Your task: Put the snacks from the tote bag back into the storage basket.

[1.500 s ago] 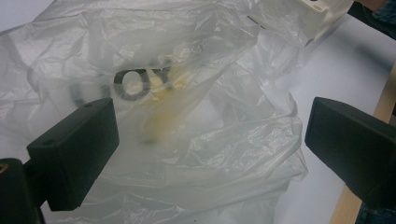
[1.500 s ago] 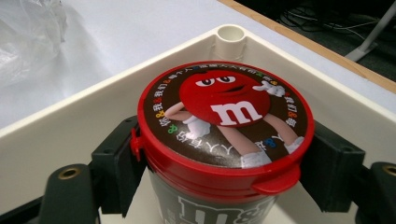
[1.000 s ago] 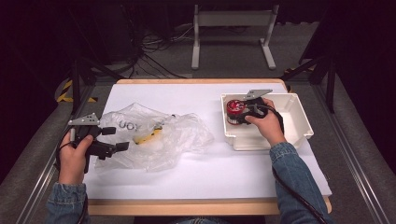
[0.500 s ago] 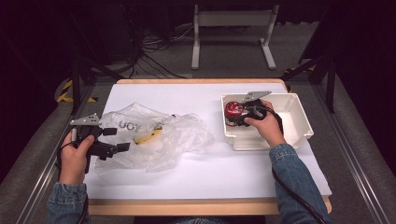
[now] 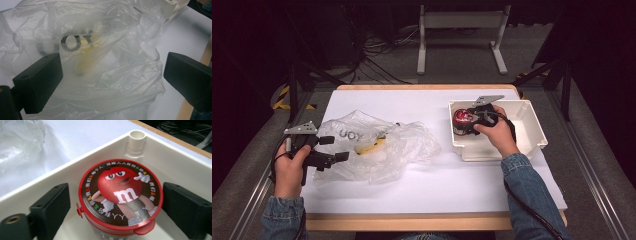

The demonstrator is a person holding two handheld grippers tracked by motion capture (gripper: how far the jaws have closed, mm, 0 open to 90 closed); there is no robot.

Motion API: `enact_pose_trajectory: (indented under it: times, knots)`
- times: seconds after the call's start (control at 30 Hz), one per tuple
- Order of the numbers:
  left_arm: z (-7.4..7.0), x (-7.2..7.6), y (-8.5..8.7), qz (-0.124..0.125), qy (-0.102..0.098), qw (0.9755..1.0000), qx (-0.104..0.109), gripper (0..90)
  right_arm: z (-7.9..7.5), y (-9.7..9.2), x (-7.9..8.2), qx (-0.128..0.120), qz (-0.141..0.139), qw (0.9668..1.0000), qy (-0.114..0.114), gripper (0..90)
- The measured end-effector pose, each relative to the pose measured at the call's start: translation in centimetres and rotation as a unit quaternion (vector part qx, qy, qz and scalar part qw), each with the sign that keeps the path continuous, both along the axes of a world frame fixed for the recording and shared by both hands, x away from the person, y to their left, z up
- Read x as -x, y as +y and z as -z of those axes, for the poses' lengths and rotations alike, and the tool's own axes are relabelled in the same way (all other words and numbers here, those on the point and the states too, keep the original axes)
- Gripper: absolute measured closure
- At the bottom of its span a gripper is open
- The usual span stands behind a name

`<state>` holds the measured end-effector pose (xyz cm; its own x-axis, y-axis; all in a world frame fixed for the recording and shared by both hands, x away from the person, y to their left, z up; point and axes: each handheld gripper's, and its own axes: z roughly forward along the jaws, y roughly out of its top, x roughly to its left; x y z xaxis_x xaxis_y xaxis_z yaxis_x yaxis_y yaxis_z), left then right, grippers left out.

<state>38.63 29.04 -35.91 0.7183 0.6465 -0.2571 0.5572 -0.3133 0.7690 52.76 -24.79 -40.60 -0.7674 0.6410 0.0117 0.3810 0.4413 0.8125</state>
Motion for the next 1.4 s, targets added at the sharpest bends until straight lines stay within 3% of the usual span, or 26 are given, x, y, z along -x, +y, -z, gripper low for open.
enact_pose_trajectory:
  times: [0.33, 0.47, 0.53, 0.6, 0.73, 0.8, 0.87, 0.9, 0.97, 1.0, 1.23, 1.4]
  knots:
    - [0.0, 0.1, -0.3, 0.01, -0.002, 0.9999, -0.012, 3.1, -2.8, -1.0, 1.5, -0.007, 0.023, 0.9997, 0.002, 5.4]
    - [-0.1, 0.2, -0.3, 0.015, -0.006, 0.9998, -0.015, 2.7, -4.4, -1.0, 2.9, -0.015, 0.025, 0.9996, -0.008, 6.0]
    - [-0.2, 0.3, -0.3, 0.013, -0.008, 0.9998, -0.016, 2.7, -4.7, -1.0, 3.2, -0.018, 0.024, 0.9995, -0.008, 6.2]
    - [-0.2, 0.4, -0.4, 0.015, -0.008, 0.9997, -0.018, 2.9, -6.0, -0.8, 4.6, -0.031, 0.031, 0.999, -0.002, 7.0]
    - [-0.3, 0.6, -0.7, 0.021, -0.01, 0.9994, -0.024, 3.1, -7.1, -0.4, 6.0, -0.032, 0.032, 0.999, 0.0, 7.3]
    - [-0.4, 0.7, -0.9, 0.025, -0.008, 0.9993, -0.027, 3.1, -8.3, 0.2, 7.5, -0.035, 0.009, 0.9993, 0.005, 7.2]
    - [-0.4, 0.7, -1.0, 0.027, -0.009, 0.9992, -0.028, 3.1, -8.5, 0.3, 7.9, -0.033, 0.003, 0.9994, 0.006, 7.2]
    - [-0.4, 0.7, -1.0, 0.029, -0.009, 0.9991, -0.028, 3.2, -8.9, 0.8, 8.8, -0.022, -0.013, 0.9996, 0.009, 5.7]
    - [-0.4, 0.7, -1.1, 0.038, -0.01, 0.9989, -0.026, 3.2, -9.0, 0.9, 9.1, -0.02, -0.018, 0.9996, 0.01, 5.6]
    - [-0.5, 0.9, -1.1, 0.043, -0.012, 0.9986, -0.027, 3.2, -9.1, 1.4, 9.8, -0.012, -0.022, 0.9994, 0.023, 4.5]
    - [-0.7, 1.1, -1.1, 0.051, -0.021, 0.9982, -0.024, 3.2, -8.3, 2.1, 11.3, -0.012, -0.064, 0.9976, 0.023, 2.6]
    - [-0.8, 1.2, -1.3, 0.055, -0.025, 0.9977, -0.03, 3.3, -8.0, 2.9, 12.4, -0.032, -0.083, 0.9958, 0.019, 3.6]
